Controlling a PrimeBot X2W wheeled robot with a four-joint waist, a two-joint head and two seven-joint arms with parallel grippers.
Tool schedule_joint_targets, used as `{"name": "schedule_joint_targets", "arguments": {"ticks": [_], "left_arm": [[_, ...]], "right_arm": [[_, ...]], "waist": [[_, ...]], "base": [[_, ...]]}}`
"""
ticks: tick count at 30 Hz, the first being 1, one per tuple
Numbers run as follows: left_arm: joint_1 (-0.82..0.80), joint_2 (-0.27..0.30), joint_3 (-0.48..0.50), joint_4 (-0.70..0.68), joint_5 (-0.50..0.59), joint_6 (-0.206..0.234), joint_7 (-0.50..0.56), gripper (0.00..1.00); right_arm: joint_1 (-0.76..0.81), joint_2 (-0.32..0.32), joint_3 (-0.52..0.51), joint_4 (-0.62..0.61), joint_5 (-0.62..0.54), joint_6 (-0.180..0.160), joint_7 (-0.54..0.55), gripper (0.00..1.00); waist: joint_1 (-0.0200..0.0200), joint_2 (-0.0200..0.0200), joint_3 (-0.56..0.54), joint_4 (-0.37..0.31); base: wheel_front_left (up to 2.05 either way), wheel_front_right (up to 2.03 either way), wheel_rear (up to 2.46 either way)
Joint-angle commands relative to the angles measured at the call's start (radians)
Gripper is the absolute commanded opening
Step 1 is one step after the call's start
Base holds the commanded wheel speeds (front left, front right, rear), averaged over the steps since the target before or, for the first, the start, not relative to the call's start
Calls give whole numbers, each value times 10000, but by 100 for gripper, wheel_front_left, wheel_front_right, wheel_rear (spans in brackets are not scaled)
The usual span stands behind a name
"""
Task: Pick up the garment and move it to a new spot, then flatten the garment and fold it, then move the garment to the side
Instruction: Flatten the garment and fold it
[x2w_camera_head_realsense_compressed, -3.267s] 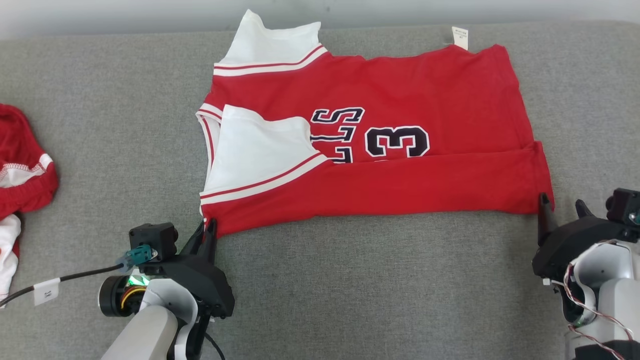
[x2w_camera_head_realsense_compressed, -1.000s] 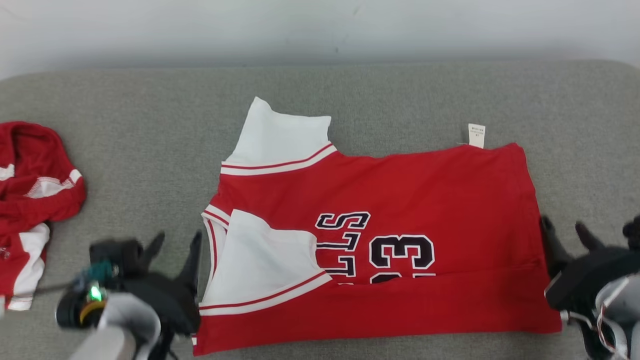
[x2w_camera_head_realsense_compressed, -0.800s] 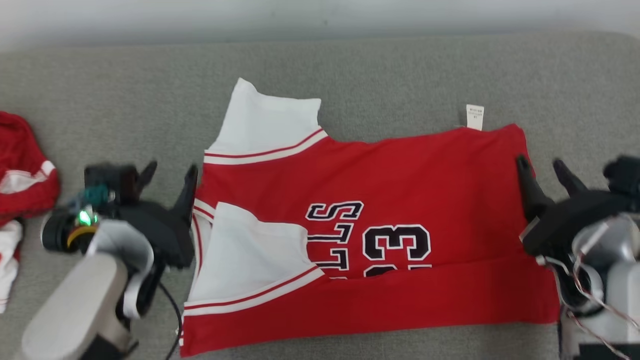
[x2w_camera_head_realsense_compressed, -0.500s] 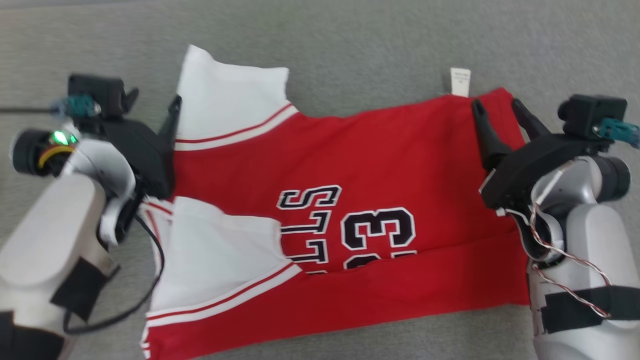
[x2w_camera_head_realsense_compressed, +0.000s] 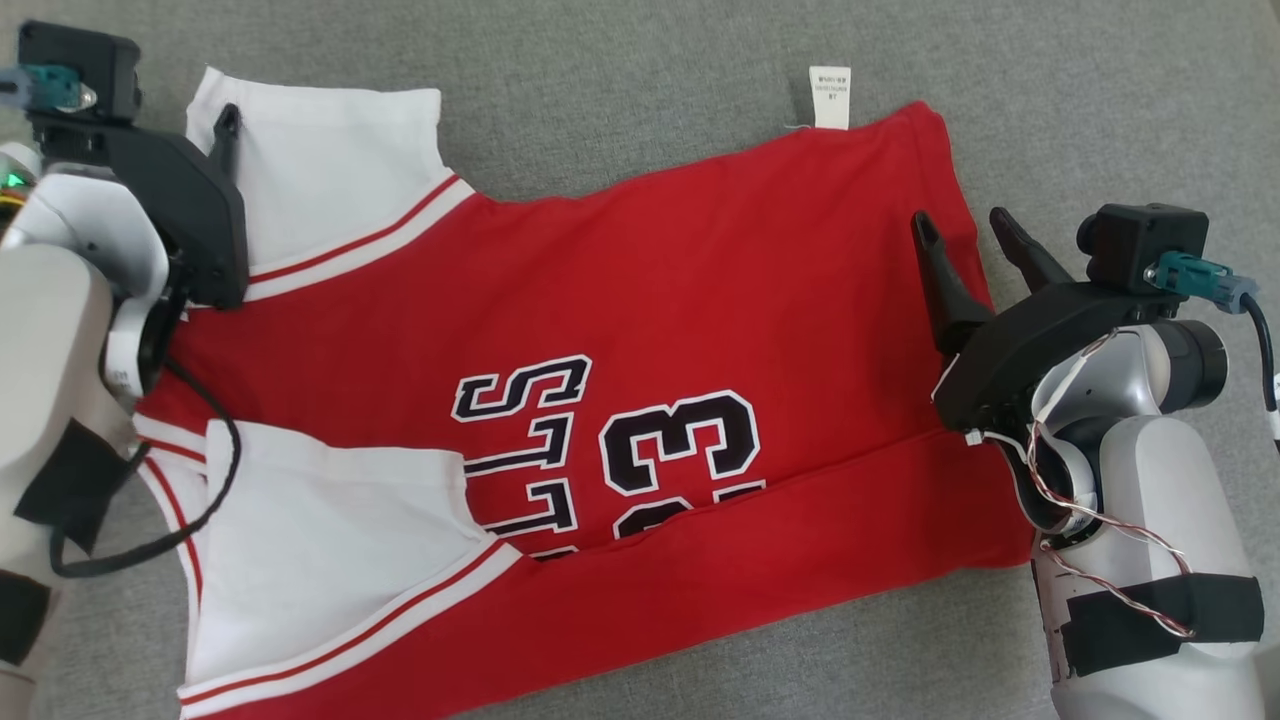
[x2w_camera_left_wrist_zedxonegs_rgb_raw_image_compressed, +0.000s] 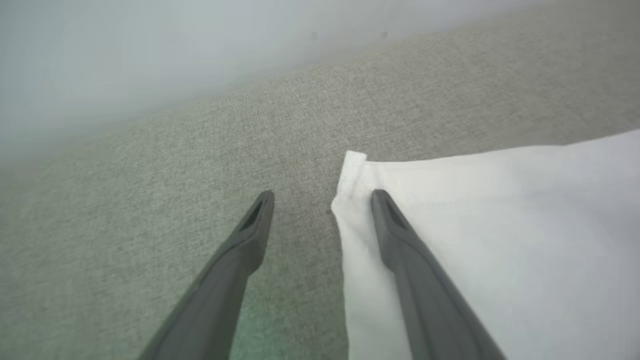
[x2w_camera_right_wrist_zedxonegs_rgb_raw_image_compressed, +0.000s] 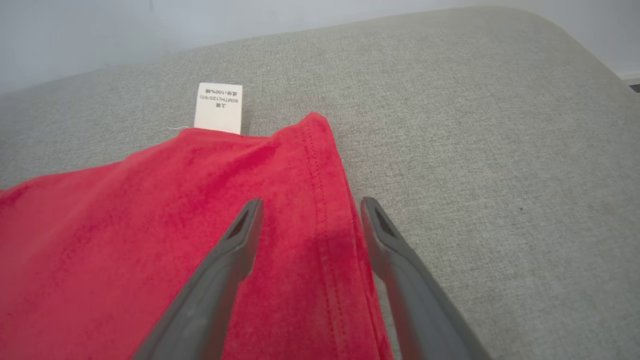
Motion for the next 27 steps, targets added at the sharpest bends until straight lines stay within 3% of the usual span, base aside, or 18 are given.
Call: {"name": "schedule_joint_targets", "arguments": {"ticks": [1,2,4,8,12,14,16,17,27], "left_arm": [[-212,90,-69,109,93,39,90,100],[-281,127,-50,209,69,38,137,100],[-369,143,-105,341,132,73,236,91],[-547,166,-155,470,132,75,429,60],[-602,165,-253,506,89,-51,623,42],[-573,134,-258,531,-30,-115,734,22],[-595,148,-280,529,-77,-162,774,15],[-634,184,-307,550,-90,-258,818,0],[-864,110,-327,645,-415,-670,1241,0]], "right_arm": [[-86,19,23,-72,-12,6,-39,100],[-127,19,45,-79,-12,6,-34,100],[-208,19,87,-90,-62,6,-9,100],[-255,19,93,-123,-163,6,-1,100],[-264,19,95,-151,-197,6,8,100],[-272,19,124,-134,-198,6,43,100],[-351,19,169,-136,-217,6,74,100],[-414,18,189,-152,-221,6,114,100],[-1271,-259,308,-225,-387,6,808,100]], "waist": [[-1,-2,143,-93],[-1,-2,171,-101],[-1,-2,226,-113],[-1,-2,326,-87],[-1,-2,389,-47],[-1,-2,406,-49],[-1,-2,441,-72],[-1,-2,472,-91],[-1,-2,640,-82]], "base": [[0,0,0],[0,0,0],[0,0,0],[0,0,0],[0,0,0],[0,0,0],[0,0,0],[0,0,0],[0,0,0]]}}
